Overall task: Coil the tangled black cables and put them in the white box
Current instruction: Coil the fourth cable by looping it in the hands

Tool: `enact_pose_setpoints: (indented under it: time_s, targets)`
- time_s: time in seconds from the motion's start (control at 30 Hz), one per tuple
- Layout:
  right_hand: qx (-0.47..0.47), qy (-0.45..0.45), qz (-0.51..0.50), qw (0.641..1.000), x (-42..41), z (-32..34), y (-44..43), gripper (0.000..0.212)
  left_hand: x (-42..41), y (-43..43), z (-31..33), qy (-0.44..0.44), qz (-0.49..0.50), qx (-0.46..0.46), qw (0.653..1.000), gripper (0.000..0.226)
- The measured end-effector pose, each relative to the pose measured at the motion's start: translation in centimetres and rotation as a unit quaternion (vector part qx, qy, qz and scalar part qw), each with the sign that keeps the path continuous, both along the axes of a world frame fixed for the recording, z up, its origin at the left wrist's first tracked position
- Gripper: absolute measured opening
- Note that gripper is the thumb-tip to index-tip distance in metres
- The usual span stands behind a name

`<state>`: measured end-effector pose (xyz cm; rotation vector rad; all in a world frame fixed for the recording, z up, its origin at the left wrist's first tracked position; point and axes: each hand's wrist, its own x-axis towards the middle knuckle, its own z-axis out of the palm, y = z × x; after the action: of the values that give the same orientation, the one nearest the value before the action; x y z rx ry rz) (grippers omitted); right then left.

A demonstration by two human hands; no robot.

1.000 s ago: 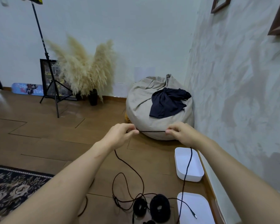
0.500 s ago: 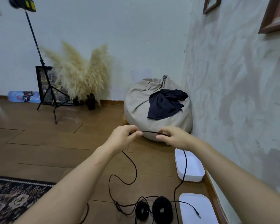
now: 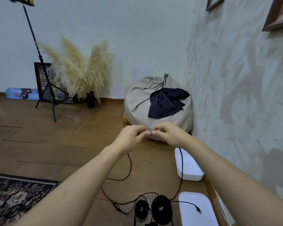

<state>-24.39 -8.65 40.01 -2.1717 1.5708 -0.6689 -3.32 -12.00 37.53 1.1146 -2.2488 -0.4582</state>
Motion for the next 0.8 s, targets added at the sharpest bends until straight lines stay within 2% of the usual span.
enact_pose_setpoints:
  time_s: [0.2, 0.33, 0.43, 0.53, 0.63, 0.73, 0.8]
  targets:
    - [-0.071, 0.05, -0.137, 0.987, -3.4, 0.3, -0.2, 0.017, 2.5, -1.3, -0.7, -0.009, 0.064, 0.029, 0.997, 0.03]
    - [-0.021, 0.032, -0.051, 0.998, -2.6, 0.3, 0.3, 0.01, 1.5, -0.7, -0.2, 0.002, 0.045, 0.005, 0.999, 0.027]
    - [-0.03, 0.028, -0.015, 0.999, -0.8, 0.1, 0.1, 0.011, -0.1, -0.2, 0.2, 0.007, 0.015, -0.007, 1.0, 0.025]
    - [-0.063, 0.05, -0.089, 0.993, -2.4, 0.4, -0.3, 0.016, 1.6, -0.9, -0.2, -0.009, 0.052, 0.018, 0.998, 0.025]
    - [-0.039, 0.077, -0.149, 0.985, -4.7, 0.0, -0.3, 0.013, 3.6, -1.4, -0.5, -0.014, 0.09, 0.022, 0.996, 0.023]
    - [0.014, 0.037, -0.06, 0.997, -2.9, -0.1, 0.2, 0.015, 2.1, -0.8, 0.0, -0.013, 0.052, 0.0, 0.999, 0.023]
    - [0.009, 0.016, -0.007, 1.0, -0.9, 0.0, 0.5, 0.011, 0.6, -0.4, 0.1, -0.012, 0.022, -0.019, 1.0, 0.022]
